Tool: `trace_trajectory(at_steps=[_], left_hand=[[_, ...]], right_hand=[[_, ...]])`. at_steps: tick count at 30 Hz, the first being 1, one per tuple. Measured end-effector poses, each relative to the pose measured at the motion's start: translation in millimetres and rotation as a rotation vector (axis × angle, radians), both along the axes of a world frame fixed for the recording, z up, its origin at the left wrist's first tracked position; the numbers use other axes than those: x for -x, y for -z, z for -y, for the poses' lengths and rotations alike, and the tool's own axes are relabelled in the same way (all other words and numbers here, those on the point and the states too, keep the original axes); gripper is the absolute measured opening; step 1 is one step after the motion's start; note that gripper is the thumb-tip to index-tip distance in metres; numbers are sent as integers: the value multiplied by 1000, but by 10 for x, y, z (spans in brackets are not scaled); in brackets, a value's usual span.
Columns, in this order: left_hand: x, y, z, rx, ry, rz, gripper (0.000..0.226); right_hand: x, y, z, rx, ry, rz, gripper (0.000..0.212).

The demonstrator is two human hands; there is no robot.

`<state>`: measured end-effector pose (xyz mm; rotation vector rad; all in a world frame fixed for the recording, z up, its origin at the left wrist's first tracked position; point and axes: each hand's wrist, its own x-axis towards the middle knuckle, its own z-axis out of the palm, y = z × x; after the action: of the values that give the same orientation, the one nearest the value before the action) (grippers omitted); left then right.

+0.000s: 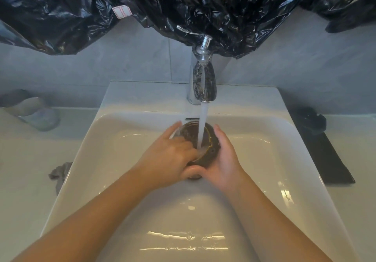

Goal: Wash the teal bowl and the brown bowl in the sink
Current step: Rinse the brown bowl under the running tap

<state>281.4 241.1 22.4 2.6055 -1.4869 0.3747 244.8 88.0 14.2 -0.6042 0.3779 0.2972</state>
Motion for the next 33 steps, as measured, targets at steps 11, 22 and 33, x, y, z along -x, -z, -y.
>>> trace_trajectory(at_steps=[11, 22, 33], left_hand=[[-14, -35, -17, 41, 48, -388, 53], [230, 66, 126, 275, 4, -259, 33], [160, 29, 17, 75, 56, -284, 59]], right_hand=[[-8, 133, 50, 37, -66, 4, 56], [-16, 160, 39, -2, 38, 35, 67], [-3, 93, 57, 63, 1, 15, 57]])
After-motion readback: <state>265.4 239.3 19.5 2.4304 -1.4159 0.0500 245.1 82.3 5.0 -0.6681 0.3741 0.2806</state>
